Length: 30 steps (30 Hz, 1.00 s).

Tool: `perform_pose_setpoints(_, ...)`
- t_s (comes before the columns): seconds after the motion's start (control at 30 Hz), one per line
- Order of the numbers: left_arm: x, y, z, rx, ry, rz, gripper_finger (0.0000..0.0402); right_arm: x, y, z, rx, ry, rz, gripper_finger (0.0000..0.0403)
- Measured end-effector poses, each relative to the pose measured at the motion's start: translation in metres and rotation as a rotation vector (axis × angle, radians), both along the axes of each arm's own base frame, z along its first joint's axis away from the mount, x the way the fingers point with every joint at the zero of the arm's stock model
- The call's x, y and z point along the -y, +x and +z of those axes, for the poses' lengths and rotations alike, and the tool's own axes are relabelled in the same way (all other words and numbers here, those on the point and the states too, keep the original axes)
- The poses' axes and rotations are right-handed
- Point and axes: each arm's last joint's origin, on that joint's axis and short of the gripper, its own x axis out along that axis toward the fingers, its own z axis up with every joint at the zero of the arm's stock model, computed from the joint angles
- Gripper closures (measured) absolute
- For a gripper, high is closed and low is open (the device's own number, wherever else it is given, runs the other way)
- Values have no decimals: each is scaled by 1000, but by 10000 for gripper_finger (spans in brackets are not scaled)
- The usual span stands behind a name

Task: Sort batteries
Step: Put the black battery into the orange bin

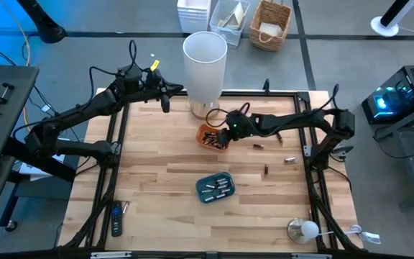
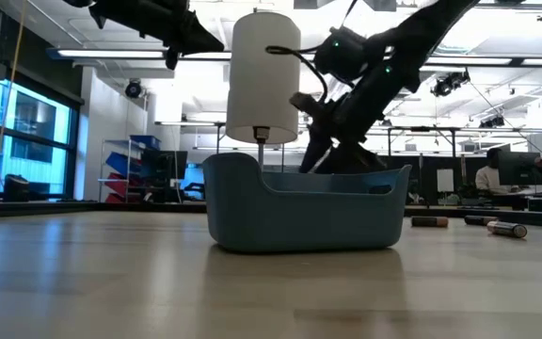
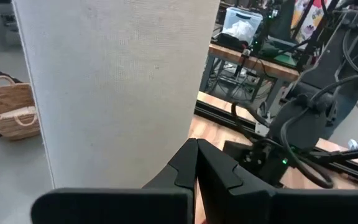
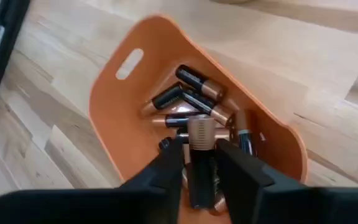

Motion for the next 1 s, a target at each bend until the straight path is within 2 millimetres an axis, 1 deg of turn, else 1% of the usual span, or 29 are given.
perform_pose_setpoints(0.07,0,0,0,1,-4,1,401,-1,-1,-1,-12,7,33,283)
perform_pose_setpoints(0.17,0,0,0,1,-4,1,401,-3,-3,1,-23,23,102,256)
perform_pose_setpoints(0.27,0,0,0,1,-4,1,401,-6,-8,15,7,28,173,245)
perform_pose_setpoints(0.33,0,0,0,1,-4,1,401,-9,-19,25,-31,45,183,244)
perform_pose_setpoints(0.43,0,0,0,1,-3,1,402,-22,-49,43,-170,53,154,246)
perform_pose_setpoints(0.57,0,0,0,1,-3,1,402,-51,-102,63,-444,138,11,246)
perform_pose_setpoints(0.63,0,0,0,1,-3,1,401,-67,-124,69,-565,192,-66,246)
perform_pose_setpoints(0.7,0,0,0,0,-3,1,401,-82,-138,71,-657,216,-123,246)
perform_pose_setpoints(0.73,0,0,0,0,-3,1,402,-89,-141,71,-683,222,-151,246)
perform_pose_setpoints(0.8,0,0,0,-1,-3,1,402,-97,-140,70,-671,230,-206,246)
perform_pose_setpoints(0.9,0,0,0,-2,-3,0,401,-104,-125,62,-610,260,-269,246)
perform_pose_setpoints(1.0,0,0,-1,-5,-6,0,401,-108,-113,44,-696,254,-292,246)
